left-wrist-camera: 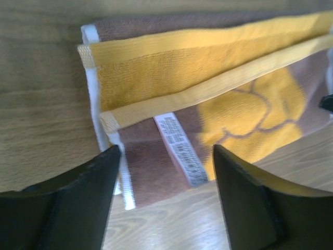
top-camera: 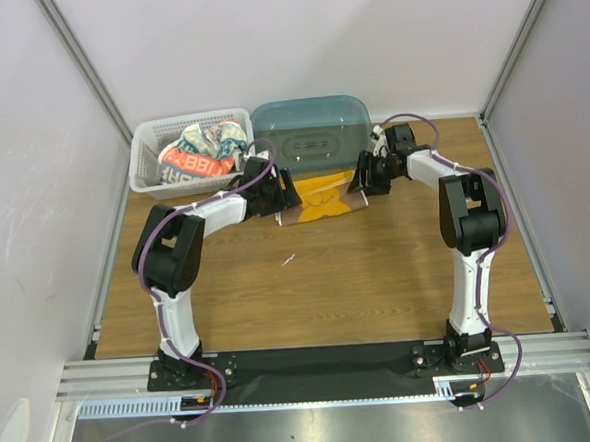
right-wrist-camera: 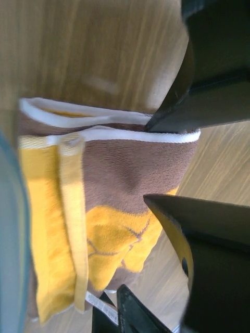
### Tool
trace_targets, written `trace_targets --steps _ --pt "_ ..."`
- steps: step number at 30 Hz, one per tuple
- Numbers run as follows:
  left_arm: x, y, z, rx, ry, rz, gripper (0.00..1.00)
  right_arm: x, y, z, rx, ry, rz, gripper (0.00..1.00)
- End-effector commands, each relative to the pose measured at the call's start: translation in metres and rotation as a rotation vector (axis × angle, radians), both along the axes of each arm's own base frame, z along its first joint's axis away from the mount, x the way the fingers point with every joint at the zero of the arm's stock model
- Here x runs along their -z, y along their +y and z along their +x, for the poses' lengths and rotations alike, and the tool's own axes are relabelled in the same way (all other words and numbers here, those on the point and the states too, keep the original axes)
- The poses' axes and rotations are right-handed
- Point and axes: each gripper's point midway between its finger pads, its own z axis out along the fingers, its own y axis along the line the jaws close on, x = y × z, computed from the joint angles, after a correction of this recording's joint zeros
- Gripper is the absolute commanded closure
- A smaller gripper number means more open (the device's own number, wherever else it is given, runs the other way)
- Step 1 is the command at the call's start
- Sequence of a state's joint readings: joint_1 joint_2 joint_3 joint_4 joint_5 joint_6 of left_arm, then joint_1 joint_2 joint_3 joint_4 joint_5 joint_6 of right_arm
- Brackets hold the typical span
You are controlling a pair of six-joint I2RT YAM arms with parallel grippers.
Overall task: Fold and stack the towels
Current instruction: Fold the towel
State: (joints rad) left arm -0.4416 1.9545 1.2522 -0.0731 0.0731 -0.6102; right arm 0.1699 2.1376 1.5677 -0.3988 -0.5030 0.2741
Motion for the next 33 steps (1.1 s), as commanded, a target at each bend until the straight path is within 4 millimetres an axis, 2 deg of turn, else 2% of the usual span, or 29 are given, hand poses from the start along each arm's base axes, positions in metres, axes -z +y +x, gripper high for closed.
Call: trace_targets --steps 1,4,5,7,8,10,12,14,15,17,18,19,20,21,23,25,27,29,30,32,33 --pt "0.007 -0.004 -0.005 0.036 -0.011 0.026 0.25 0.011 -0.006 -0.006 -0.017 -0.001 -0.048 0.47" --pt "0.010 0.000 -0.012 0.047 -0.001 0.055 0.29 0.011 -0.006 -0.014 -0.022 0.003 -0.043 0.54" --pt "0.011 0.003 -0.014 0.044 0.001 0.069 0.29 0.017 -0.006 -0.023 -0.024 0.026 -0.043 0.58" --pt "0.015 0.008 -0.022 0.050 0.019 0.103 0.29 0.015 -0.005 -0.032 -0.026 0.027 -0.041 0.61" --pt "0.012 0.008 -0.025 0.054 0.015 0.112 0.29 0.024 -0.006 -0.045 -0.028 0.062 -0.048 0.62" --pt "0.016 0.014 -0.037 0.066 0.039 0.151 0.30 0.020 -0.005 -0.054 -0.031 0.050 -0.056 0.62" --pt "0.015 0.020 -0.044 0.068 0.049 0.189 0.30 0.027 -0.010 -0.070 -0.032 0.083 -0.077 0.63" --pt "0.019 0.023 -0.059 0.101 0.077 0.227 0.30 0.021 -0.012 -0.079 -0.044 0.074 -0.085 0.63" --pt "0.017 0.023 -0.065 0.112 0.078 0.235 0.29 0.027 -0.015 -0.092 -0.043 0.101 -0.096 0.63" --pt "0.026 0.024 -0.088 0.152 0.129 0.272 0.30 0.022 -0.017 -0.101 -0.035 0.108 -0.104 0.64" --pt "0.023 0.024 -0.097 0.163 0.138 0.278 0.31 0.028 -0.020 -0.117 -0.035 0.153 -0.117 0.64" --pt "0.027 0.022 -0.112 0.189 0.162 0.293 0.32 0.030 -0.023 -0.124 -0.027 0.170 -0.133 0.65" --pt "0.026 0.020 -0.121 0.203 0.169 0.298 0.32 0.023 -0.024 -0.130 -0.029 0.165 -0.137 0.66" --pt "0.021 0.020 -0.133 0.221 0.172 0.301 0.32 0.023 -0.024 -0.142 -0.041 0.188 -0.149 0.66" --pt "0.024 0.015 -0.161 0.273 0.197 0.322 0.32 0.026 -0.028 -0.162 -0.048 0.216 -0.183 0.66" --pt "0.016 0.009 -0.183 0.324 0.205 0.331 0.32 0.020 -0.029 -0.183 -0.070 0.240 -0.197 0.66" --pt "0.005 0.005 -0.192 0.354 0.204 0.315 0.32 0.009 -0.029 -0.196 -0.087 0.240 -0.207 0.66" --pt "-0.018 0.002 -0.188 0.353 0.151 0.287 0.31 -0.004 -0.031 -0.196 -0.090 0.220 -0.207 0.64" --pt "-0.035 -0.002 -0.180 0.354 0.107 0.280 0.30 -0.014 -0.033 -0.195 -0.088 0.198 -0.215 0.63" --pt "-0.054 0.000 -0.172 0.342 0.074 0.290 0.28 -0.035 -0.035 -0.181 -0.075 0.141 -0.207 0.61" --pt "-0.070 -0.004 -0.162 0.334 0.036 0.283 0.27 -0.042 -0.036 -0.176 -0.071 0.126 -0.204 0.60"
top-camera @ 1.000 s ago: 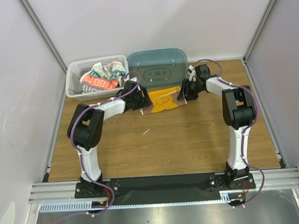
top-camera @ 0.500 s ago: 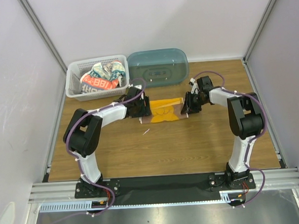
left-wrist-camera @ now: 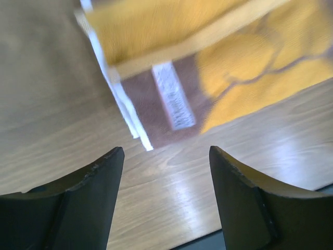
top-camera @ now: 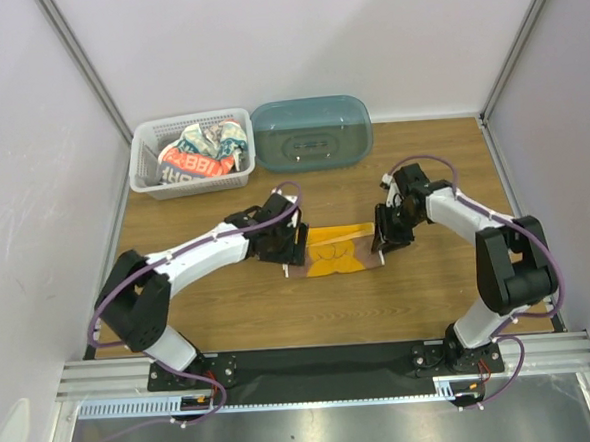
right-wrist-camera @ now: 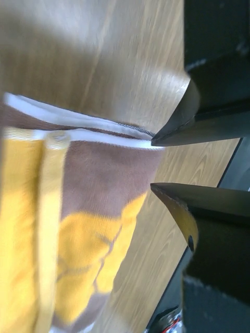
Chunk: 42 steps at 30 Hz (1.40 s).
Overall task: Fold and stack the towels
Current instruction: Fold the towel
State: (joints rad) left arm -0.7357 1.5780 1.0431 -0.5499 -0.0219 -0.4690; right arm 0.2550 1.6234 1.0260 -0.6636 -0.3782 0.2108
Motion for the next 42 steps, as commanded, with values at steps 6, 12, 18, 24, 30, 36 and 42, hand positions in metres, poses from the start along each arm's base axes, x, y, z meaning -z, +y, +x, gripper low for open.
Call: trace_targets --steps 6,12,18,24,30,36,42 --pt "-0.064 -0.011 0.057 -0.055 -0.156 -0.052 0.31 -0.068 -0.009 0.057 0.024 -0.189 0.010 0.60" --pt "-0.047 -0.016 0.068 -0.102 -0.094 -0.011 0.39 -0.066 -0.013 0.061 0.039 -0.194 -0.019 0.60" --pt "-0.031 -0.015 0.050 -0.092 -0.006 -0.008 0.42 -0.061 -0.018 0.058 0.060 -0.175 -0.037 0.61" --pt "-0.017 -0.026 0.027 -0.065 0.107 -0.074 0.40 -0.058 -0.021 0.057 0.066 -0.160 -0.056 0.62" --pt "-0.003 -0.033 0.020 -0.074 0.150 -0.096 0.43 -0.056 -0.022 0.055 0.054 -0.150 -0.062 0.63" --pt "-0.010 -0.033 0.036 -0.101 0.082 -0.087 0.86 -0.058 -0.021 0.058 0.046 -0.156 -0.056 0.67" --pt "-0.029 -0.031 0.051 -0.113 0.011 -0.078 1.00 -0.060 -0.019 0.062 0.044 -0.164 -0.048 0.69"
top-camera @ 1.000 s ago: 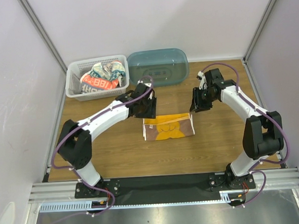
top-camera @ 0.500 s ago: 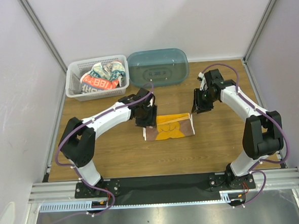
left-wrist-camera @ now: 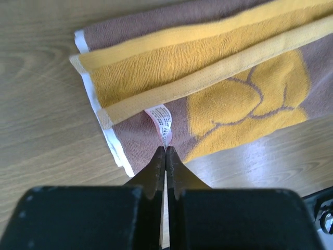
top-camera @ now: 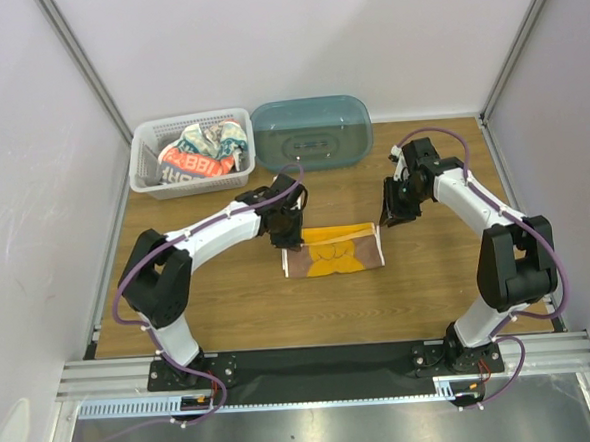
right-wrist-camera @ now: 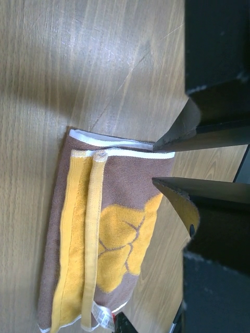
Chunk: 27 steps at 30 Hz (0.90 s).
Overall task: Fold and stack the towels
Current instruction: Fold the towel
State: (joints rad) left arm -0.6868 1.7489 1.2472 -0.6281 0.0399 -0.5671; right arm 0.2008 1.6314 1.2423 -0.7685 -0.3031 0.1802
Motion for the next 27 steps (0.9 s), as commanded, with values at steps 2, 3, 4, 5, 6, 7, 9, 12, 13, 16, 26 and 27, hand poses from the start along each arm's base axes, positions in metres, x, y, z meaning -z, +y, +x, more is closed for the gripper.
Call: trace_targets --steps 2,3,4,5,6,7,9,12,13,16,26,27 --pt "-0.033 -0.009 0.019 -0.001 -0.102 -0.033 1.00 -0.010 0.001 0.012 -0.008 -0.037 0.006 0.69" --pt "-0.037 -0.009 0.021 0.002 -0.111 -0.038 1.00 -0.009 0.002 0.013 -0.011 -0.036 0.007 0.69" --pt "-0.042 -0.010 0.021 0.004 -0.121 -0.045 1.00 -0.010 0.001 0.013 -0.009 -0.038 0.007 0.70" --pt "-0.044 -0.006 0.024 -0.007 -0.140 -0.030 1.00 -0.009 0.001 0.013 -0.006 -0.036 0.007 0.70" --pt "-0.047 -0.006 0.025 -0.007 -0.149 -0.035 1.00 -0.009 0.001 0.014 -0.005 -0.037 0.010 0.71" --pt "-0.049 -0.006 0.025 -0.007 -0.157 -0.037 1.00 -0.009 0.001 0.015 -0.003 -0.039 0.012 0.71" --pt "-0.056 -0.004 0.027 -0.010 -0.185 -0.041 1.00 -0.011 0.004 0.017 -0.006 -0.049 0.024 0.72" --pt "-0.063 -0.002 0.033 -0.019 -0.224 -0.037 0.99 -0.012 0.010 0.022 -0.006 -0.059 0.062 0.72" --pt "-0.065 -0.002 0.034 -0.020 -0.232 -0.034 1.00 -0.012 0.014 0.024 -0.003 -0.060 0.073 0.73" --pt "-0.073 -0.001 0.041 -0.024 -0.277 -0.038 1.00 -0.010 0.019 0.026 -0.007 -0.065 0.090 0.73" --pt "-0.051 0.005 0.065 -0.022 -0.345 0.056 1.00 0.003 0.024 0.032 -0.014 -0.054 0.094 0.73" --pt "-0.048 0.006 0.067 -0.022 -0.344 0.064 1.00 0.006 0.025 0.033 -0.016 -0.046 0.093 0.73"
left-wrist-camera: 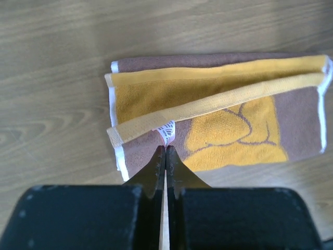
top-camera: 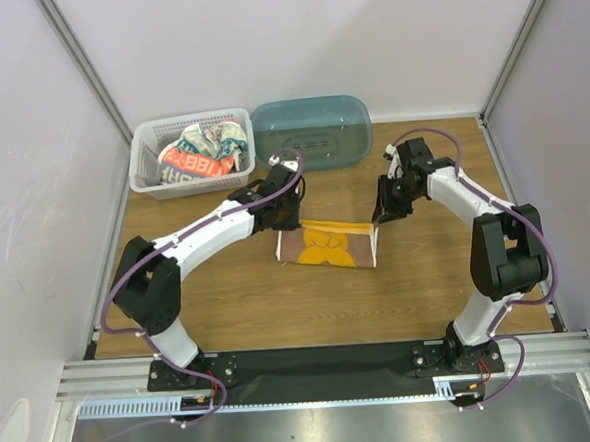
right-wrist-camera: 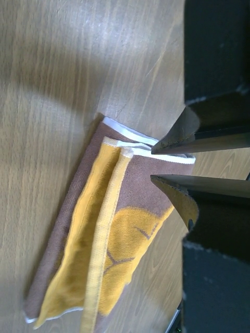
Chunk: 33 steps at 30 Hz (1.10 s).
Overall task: Fold and stack the towels
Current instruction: Fold the towel
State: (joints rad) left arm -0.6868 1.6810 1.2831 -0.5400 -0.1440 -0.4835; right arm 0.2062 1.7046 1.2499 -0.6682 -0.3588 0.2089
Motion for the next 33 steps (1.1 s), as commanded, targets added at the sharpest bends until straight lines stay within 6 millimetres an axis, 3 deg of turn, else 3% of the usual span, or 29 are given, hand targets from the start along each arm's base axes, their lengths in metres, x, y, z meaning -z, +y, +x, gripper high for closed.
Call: trace_targets --steps 1,8,13,24,33 --pt "-0.003 -0.002 0.023 -0.005 -0.077 0.027 1.00 -0.004 0.010 0.013 -0.016 -0.030 0.028 0.73" --pt "0.017 -0.002 0.034 0.011 -0.082 0.051 0.99 0.004 0.028 0.010 -0.089 -0.014 0.076 0.67" --pt "0.024 -0.002 0.044 0.003 -0.075 0.057 1.00 0.009 0.039 0.004 -0.166 -0.023 0.058 0.55" --pt "0.027 -0.001 0.039 0.026 -0.060 0.055 1.00 0.027 0.019 0.019 -0.185 -0.050 -0.108 0.50" --pt "0.029 -0.001 0.038 0.033 -0.049 0.059 1.00 0.029 0.026 0.022 -0.223 -0.062 -0.085 0.51"
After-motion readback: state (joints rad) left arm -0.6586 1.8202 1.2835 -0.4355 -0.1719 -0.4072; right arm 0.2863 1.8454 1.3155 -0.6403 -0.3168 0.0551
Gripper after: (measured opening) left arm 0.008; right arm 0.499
